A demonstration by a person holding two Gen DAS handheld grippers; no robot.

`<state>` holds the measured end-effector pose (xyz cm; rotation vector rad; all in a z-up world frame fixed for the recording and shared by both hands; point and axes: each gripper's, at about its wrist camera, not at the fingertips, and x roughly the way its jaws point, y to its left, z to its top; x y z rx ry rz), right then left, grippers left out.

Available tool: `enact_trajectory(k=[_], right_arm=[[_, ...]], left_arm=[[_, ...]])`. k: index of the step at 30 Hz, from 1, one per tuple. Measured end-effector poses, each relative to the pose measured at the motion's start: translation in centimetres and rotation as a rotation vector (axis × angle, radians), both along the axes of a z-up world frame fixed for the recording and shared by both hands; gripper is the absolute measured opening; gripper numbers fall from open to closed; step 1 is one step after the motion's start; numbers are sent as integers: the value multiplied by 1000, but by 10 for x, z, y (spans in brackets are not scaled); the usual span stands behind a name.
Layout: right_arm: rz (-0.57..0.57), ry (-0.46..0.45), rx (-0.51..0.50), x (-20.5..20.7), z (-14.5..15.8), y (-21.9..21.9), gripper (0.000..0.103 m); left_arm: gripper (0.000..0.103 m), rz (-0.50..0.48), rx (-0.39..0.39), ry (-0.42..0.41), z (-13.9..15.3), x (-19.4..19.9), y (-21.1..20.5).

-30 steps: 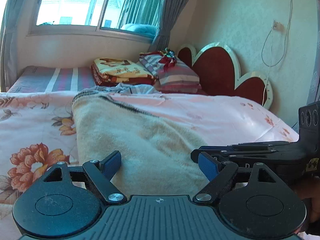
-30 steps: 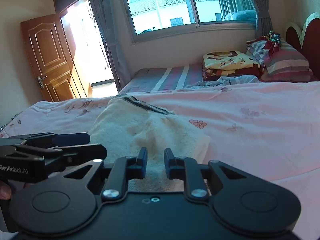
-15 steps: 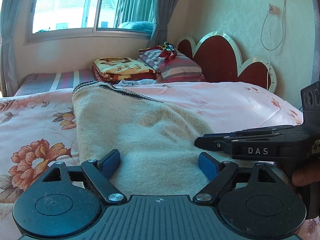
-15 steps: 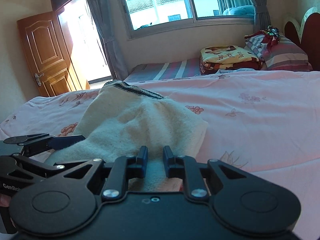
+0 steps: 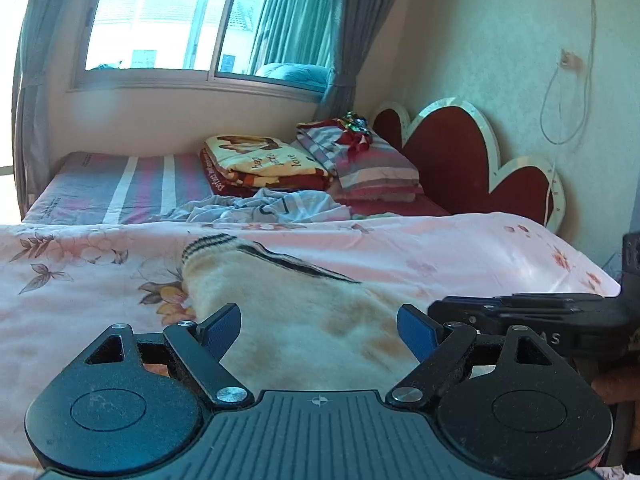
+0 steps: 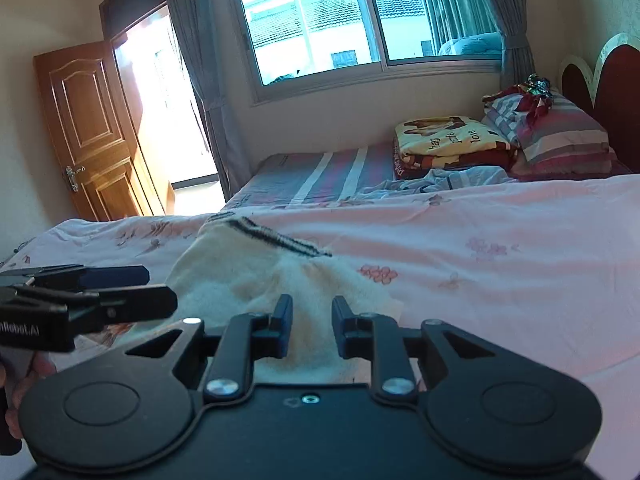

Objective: Fold small clothes

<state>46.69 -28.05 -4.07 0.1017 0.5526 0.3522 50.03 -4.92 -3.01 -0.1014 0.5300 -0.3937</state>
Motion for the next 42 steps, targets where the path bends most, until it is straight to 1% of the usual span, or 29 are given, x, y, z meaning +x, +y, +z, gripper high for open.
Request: enact_trajectory(k=[4, 5, 6, 8, 10, 12, 14, 15, 16, 18, 20, 21, 23, 25, 27, 28, 29, 30, 31, 33, 35, 37, 38, 39, 40, 42], right_arm=[[3, 13, -47, 32, -3, 7, 21], [2, 27, -56, 38, -6, 7, 21], [8, 60, -69, 46, -11, 7, 21], [17, 114, -106, 55, -25, 7, 20], [24, 128, -108, 56, -34, 5, 19], [19, 125, -88, 52, -36, 2, 19], [-9, 97, -63, 44, -28, -1, 20], [-14, 75, -35, 40, -22, -3, 23], [-11, 63, -4, 36, -17, -4, 23], [14, 53, 20, 31, -13, -2, 23], [53, 51, -4, 27, -14, 7, 23], [63, 57, -35, 27, -17, 11, 22], [50, 103, -98, 31, -28, 15, 20], [44, 98, -109, 30, -32, 14, 18], [38, 101, -135, 28, -29, 18, 18], [31, 104, -135, 27, -25, 18, 21], [21, 101, -123, 24, -20, 17, 21], [12, 95, -97, 21, -16, 12, 27], [-1, 86, -64, 17, -12, 7, 42], [-21, 74, -18, 10, -7, -4, 56], [-25, 99, 33, 6, -4, -18, 56], [-26, 144, 99, 4, -4, -32, 56], [-26, 166, 148, 3, -5, -41, 56], [-29, 180, 182, 1, -5, -49, 56], [-37, 195, 216, -2, -6, -58, 56], [-53, 231, 276, -4, -10, -73, 57]], left_arm=[[85, 6, -11, 60, -16, 43, 2], [85, -2, 4, 79, -22, 51, -1], [85, 4, 21, 99, -28, 57, -3], [85, 15, 20, 129, -39, 62, -3], [85, 22, 15, 128, -42, 61, -1], [85, 32, 20, 128, -42, 58, 0], [85, 36, 25, 111, -37, 49, 1], [85, 42, 22, 106, -36, 46, 2], [85, 49, 19, 104, -36, 43, 1], [85, 60, 26, 105, -37, 41, 0], [85, 67, 49, 106, -38, 39, -4], [85, 67, 57, 105, -37, 39, -5], [85, 65, 60, 108, -36, 37, -5], [85, 62, 73, 111, -34, 34, -4], [85, 63, 87, 112, -32, 29, -5], [85, 66, 90, 112, -32, 26, -5], [85, 68, 90, 113, -30, 24, -4], [85, 70, 90, 112, -29, 21, -3], [85, 76, 94, 112, -27, 18, -3], [85, 87, 105, 109, -25, 12, -3], [85, 107, 124, 94, -22, 2, -3], [85, 126, 128, 75, -20, -8, 1], [99, 135, 121, 73, -19, -14, 4], [103, 146, 105, 72, -19, -20, 9], [103, 151, 85, 71, -20, -24, 14], [103, 162, 51, 110, -25, -27, 25]])
